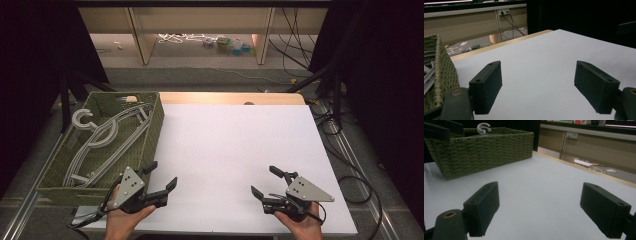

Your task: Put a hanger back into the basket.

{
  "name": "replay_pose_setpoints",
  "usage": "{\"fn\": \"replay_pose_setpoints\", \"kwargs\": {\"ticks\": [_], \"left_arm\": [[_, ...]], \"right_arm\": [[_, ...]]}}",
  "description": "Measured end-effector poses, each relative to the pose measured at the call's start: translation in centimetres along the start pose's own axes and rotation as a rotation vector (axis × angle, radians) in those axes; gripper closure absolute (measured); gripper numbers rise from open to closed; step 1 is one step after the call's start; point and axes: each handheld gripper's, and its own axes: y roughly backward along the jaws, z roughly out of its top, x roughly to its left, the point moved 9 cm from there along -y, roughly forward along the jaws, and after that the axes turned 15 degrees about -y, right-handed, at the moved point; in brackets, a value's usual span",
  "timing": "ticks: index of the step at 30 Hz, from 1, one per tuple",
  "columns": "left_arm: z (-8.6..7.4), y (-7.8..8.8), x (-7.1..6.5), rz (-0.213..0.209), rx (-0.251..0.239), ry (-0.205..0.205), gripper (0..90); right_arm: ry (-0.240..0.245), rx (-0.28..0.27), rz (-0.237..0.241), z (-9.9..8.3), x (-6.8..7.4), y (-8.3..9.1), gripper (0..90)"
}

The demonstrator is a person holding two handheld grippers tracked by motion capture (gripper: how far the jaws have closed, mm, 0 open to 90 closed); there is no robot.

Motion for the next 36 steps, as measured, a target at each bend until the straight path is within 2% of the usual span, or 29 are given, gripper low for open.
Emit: {"fn": "replay_pose_setpoints", "kwargs": {"ticks": [2, 5, 6, 8, 10, 11, 12, 14, 20, 22, 23, 24, 27, 36], "left_arm": [[0.0, 0.0, -0.4, -0.014, -0.010, -0.024, 22.0], [-0.2, 0.1, -0.5, -0.020, -0.006, -0.015, 21.9], [-0.3, 0.1, -0.5, -0.011, -0.009, -0.019, 21.9], [-0.5, 0.2, -0.5, -0.008, -0.015, -0.011, 22.4], [-0.9, 0.2, -0.3, 0.001, -0.033, 0.036, 22.5], [-1.2, 0.2, -0.2, 0.008, -0.023, 0.047, 22.7], [-1.4, 0.2, 0.0, 0.014, -0.019, 0.039, 22.7], [-1.5, 0.1, 0.1, 0.023, -0.017, 0.017, 22.9], [-1.7, 0.0, -0.1, 0.009, -0.009, 0.025, 23.0], [-1.7, 0.0, 0.0, 0.013, -0.011, 0.011, 22.8], [-1.7, 0.0, 0.0, 0.015, -0.011, 0.010, 22.8], [-1.8, 0.0, 0.0, 0.017, -0.011, 0.018, 22.7], [-1.9, 0.0, 0.1, 0.017, -0.008, 0.014, 22.5], [-1.9, 0.0, 0.2, 0.017, -0.010, 0.024, 22.5]], "right_arm": [[-0.003, 0.002, 0.007, -0.2, 0.2, 0.1, 16.7], [-0.012, -0.008, 0.014, -0.5, 0.5, 0.2, 16.7], [-0.013, 0.008, 0.011, -0.6, 0.5, 0.3, 16.7], [-0.012, -0.015, 0.009, -0.5, 0.5, 0.3, 16.7], [-0.019, -0.016, 0.018, -0.5, 0.6, 0.3, 16.7], [-0.013, -0.026, 0.023, -0.5, 0.6, 0.1, 16.7], [-0.007, -0.004, 0.011, -0.6, 0.5, 0.3, 16.7], [0.007, -0.022, 0.007, -0.5, 0.4, 0.2, 16.7], [0.006, -0.021, 0.014, -0.6, 0.5, 0.1, 16.7], [0.016, -0.022, 0.015, -0.6, 0.4, 0.1, 16.6], [-0.004, 0.002, 0.018, -0.8, 0.6, 0.1, 16.7], [0.015, -0.016, 0.011, -0.6, 0.4, 0.1, 16.6], [-0.002, 0.007, 0.020, -0.9, 0.6, 0.1, 16.7], [-0.003, 0.011, 0.013, -1.0, 0.5, 0.1, 16.5]]}}
